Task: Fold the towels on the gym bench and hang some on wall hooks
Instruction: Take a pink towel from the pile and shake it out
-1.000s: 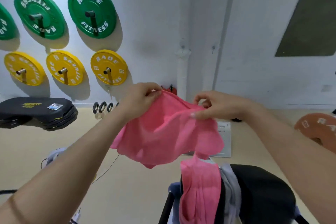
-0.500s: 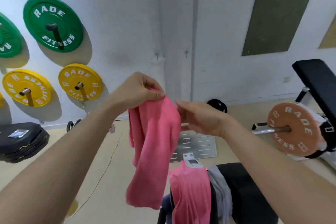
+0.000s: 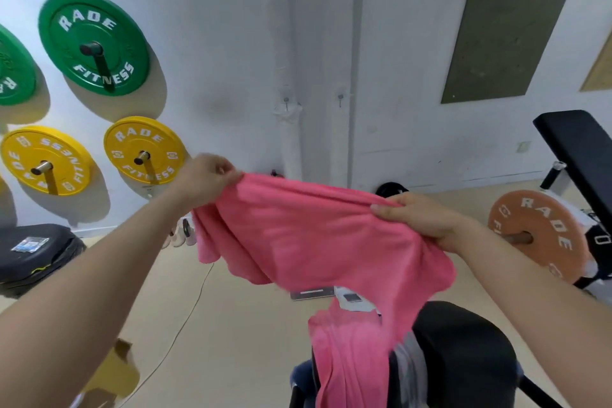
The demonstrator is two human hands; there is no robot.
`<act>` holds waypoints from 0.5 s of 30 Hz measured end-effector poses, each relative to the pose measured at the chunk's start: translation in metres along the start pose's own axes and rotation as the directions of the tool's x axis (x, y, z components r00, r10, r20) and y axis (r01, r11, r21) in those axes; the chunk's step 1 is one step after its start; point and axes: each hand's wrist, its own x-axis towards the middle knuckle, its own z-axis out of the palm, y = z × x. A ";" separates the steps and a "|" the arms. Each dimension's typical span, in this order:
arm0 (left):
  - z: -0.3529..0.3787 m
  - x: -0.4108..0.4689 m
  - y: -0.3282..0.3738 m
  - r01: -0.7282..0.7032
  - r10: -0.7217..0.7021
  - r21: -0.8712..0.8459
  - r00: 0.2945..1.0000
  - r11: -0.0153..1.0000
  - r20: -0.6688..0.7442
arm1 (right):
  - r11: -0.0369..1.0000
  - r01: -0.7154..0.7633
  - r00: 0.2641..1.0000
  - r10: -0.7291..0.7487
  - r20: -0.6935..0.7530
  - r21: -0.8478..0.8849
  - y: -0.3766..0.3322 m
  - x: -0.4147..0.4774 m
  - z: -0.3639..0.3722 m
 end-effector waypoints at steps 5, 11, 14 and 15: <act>0.033 -0.022 -0.048 0.169 -0.112 -0.090 0.888 0.982 0.446 | 0.996 -0.076 0.991 0.080 -0.110 0.046 0.004 0.006 -0.026; 0.072 -0.017 -0.064 0.043 -0.109 0.189 0.930 0.981 0.351 | 0.994 -0.084 0.929 0.102 -0.355 0.065 0.026 0.035 -0.033; 0.085 -0.020 -0.066 0.011 -0.131 0.353 0.939 0.936 0.317 | 0.994 -0.106 0.892 0.091 -0.443 -0.007 0.040 0.045 -0.037; 0.092 -0.022 -0.065 0.030 -0.167 0.404 0.936 0.914 0.310 | 0.993 -0.117 0.877 0.091 -0.471 -0.026 0.047 0.050 -0.040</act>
